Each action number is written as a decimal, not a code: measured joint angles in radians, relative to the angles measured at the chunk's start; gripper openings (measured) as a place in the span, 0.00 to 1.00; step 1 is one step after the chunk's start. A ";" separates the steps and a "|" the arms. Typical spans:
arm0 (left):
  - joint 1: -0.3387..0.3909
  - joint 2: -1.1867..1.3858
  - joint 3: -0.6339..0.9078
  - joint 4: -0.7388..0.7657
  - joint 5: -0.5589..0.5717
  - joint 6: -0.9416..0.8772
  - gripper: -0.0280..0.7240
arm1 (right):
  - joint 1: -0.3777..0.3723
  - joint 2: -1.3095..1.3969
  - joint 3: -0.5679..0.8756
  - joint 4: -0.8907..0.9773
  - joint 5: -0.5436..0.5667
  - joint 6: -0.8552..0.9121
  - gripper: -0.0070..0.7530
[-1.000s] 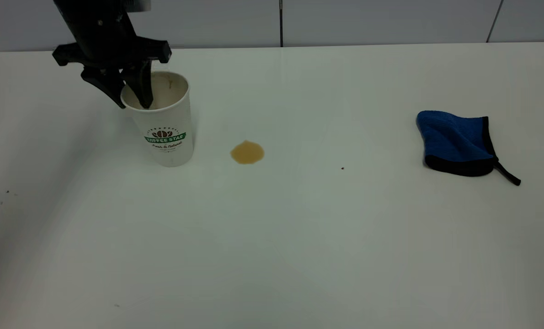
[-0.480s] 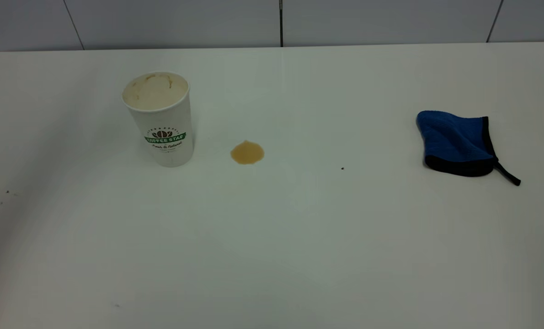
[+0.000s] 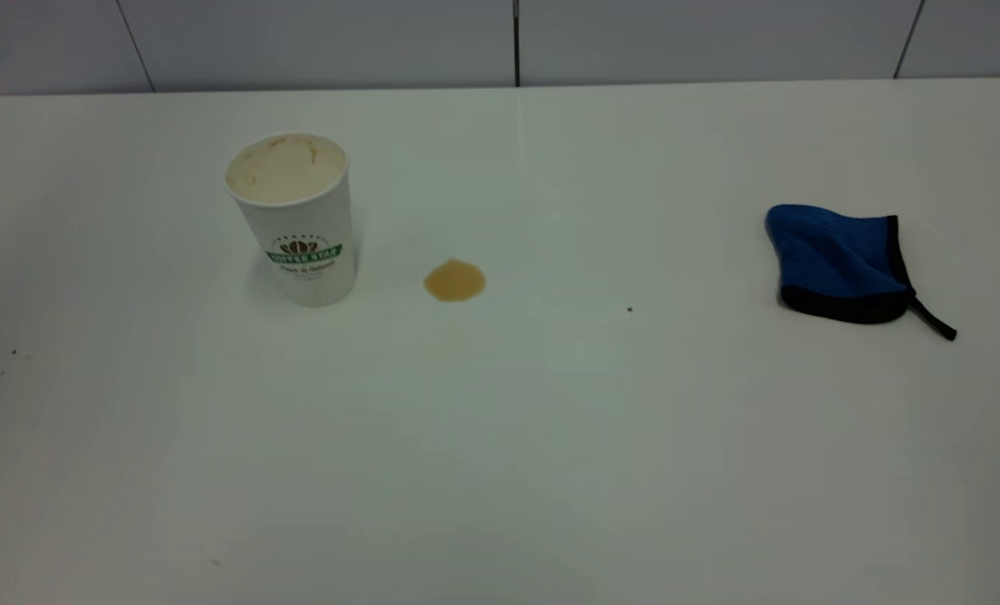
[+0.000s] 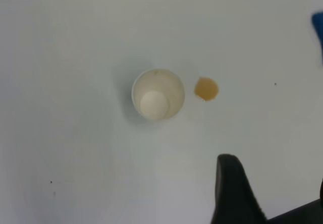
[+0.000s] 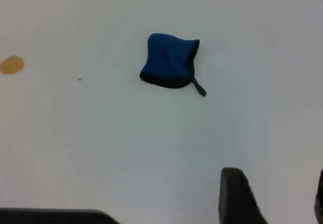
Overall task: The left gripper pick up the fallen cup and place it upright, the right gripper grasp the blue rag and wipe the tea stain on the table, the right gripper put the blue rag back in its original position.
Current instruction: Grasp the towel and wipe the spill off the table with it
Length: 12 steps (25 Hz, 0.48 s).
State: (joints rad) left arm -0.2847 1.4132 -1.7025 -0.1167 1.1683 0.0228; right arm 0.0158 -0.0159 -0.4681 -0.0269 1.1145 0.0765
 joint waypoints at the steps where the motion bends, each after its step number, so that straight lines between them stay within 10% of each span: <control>1: 0.000 -0.033 0.001 0.002 0.000 -0.002 0.63 | 0.000 0.000 0.000 0.000 0.000 0.000 0.54; 12: 0.000 -0.436 0.405 0.002 0.000 -0.035 0.63 | 0.000 0.000 0.000 0.000 0.000 0.000 0.54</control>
State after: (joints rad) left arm -0.2847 0.9770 -1.2971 -0.1143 1.1682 -0.0126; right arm 0.0158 -0.0159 -0.4681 -0.0269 1.1145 0.0765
